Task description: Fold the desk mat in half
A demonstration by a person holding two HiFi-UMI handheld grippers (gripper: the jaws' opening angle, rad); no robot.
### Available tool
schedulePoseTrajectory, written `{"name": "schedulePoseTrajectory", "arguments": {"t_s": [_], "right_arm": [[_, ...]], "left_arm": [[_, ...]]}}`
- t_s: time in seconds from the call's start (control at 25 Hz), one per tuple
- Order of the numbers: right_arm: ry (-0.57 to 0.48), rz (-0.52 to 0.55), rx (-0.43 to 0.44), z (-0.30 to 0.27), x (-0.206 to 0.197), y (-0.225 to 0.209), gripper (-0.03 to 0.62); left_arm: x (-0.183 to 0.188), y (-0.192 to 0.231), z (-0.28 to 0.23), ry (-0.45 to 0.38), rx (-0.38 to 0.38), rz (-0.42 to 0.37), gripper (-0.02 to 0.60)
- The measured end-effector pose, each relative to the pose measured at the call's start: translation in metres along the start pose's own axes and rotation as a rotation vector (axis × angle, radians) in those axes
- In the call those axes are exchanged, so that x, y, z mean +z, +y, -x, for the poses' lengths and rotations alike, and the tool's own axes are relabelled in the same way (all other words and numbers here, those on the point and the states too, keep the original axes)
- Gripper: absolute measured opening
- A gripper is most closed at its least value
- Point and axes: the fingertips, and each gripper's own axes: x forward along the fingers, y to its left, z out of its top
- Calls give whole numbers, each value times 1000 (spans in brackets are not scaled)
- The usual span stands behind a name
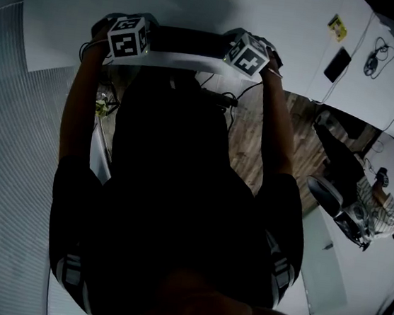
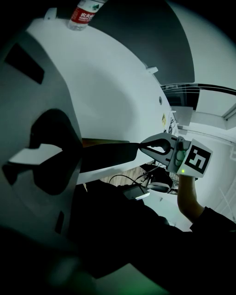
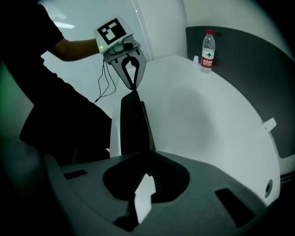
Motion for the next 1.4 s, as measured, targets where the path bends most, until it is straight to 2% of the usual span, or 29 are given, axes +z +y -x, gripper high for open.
{"name": "schedulePoseTrajectory", "arguments": {"t_s": [0.52, 1.0, 1.4], "right_arm": [[2, -88, 6, -24, -3, -36, 9], [15, -106, -1, -37, -4, -64, 9], [22, -110, -7, -40, -1, -69, 9]], "left_arm": [[-9, 40, -22, -30, -40, 50, 12], [-16, 67, -36, -31, -54, 83, 12], [-23, 79, -41, -17, 38, 42, 28]]}}
